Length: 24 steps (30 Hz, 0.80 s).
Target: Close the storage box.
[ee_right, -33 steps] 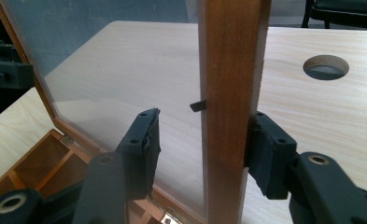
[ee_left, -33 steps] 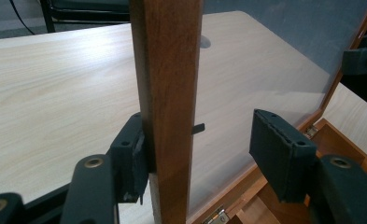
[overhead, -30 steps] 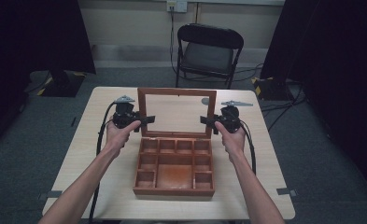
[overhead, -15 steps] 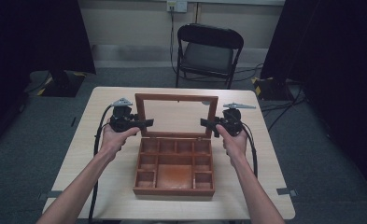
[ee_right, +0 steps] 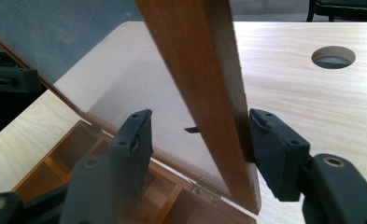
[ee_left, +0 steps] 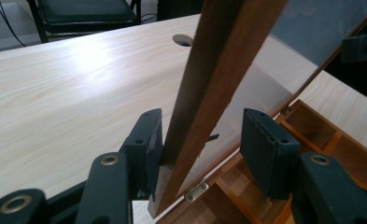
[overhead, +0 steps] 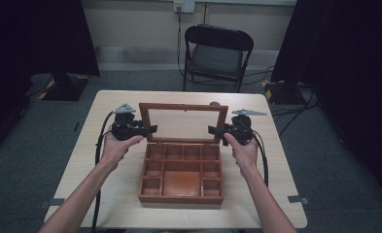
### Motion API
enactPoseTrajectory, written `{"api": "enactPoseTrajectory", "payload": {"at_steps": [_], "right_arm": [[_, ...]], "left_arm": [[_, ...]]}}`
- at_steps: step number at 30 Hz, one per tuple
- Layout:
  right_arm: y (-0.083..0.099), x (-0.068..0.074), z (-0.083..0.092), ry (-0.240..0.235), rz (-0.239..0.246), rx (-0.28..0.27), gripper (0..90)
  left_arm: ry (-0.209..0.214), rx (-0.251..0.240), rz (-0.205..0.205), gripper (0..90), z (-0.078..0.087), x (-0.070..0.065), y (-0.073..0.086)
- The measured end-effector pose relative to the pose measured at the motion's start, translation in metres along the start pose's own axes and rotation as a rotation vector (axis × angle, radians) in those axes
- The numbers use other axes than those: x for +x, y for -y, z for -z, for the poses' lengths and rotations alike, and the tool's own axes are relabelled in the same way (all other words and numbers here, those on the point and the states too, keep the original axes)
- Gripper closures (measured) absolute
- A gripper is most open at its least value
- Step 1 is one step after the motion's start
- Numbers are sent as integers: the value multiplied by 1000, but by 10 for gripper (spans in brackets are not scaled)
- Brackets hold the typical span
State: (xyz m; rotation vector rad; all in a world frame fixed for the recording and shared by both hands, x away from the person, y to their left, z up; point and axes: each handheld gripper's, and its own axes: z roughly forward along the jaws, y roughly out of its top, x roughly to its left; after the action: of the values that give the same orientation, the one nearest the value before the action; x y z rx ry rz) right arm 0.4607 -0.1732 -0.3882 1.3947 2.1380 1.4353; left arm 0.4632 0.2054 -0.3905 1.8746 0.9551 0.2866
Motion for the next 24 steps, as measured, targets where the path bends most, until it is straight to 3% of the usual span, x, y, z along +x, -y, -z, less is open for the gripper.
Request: {"api": "enactPoseTrajectory", "payload": {"at_steps": [1, 3, 5, 10, 13, 17, 24], "right_arm": [[2, 2, 3, 2, 5, 2, 410], [5, 3, 5, -1, 8, -8, 404], [8, 4, 7, 0, 14, -22, 404], [11, 8, 11, 8, 31, -14, 397], [13, 9, 13, 5, 38, -6, 390], [16, 11, 17, -2, 46, 13, 371], [20, 11, 19, -11, 41, 4, 345]], "left_arm": [[-6, 17, -20, 480, 3, -3, 1], [-4, 8, -8, 479, 7, -5, 2], [-16, 10, -25, 475, 8, -7, 5], [4, -5, -5, 462, 11, -10, 8], [10, 6, -22, 430, 13, -11, 9], [-10, 1, -27, 358, 18, -13, 10], [11, -27, -5, 362, 21, -14, 15]]}}
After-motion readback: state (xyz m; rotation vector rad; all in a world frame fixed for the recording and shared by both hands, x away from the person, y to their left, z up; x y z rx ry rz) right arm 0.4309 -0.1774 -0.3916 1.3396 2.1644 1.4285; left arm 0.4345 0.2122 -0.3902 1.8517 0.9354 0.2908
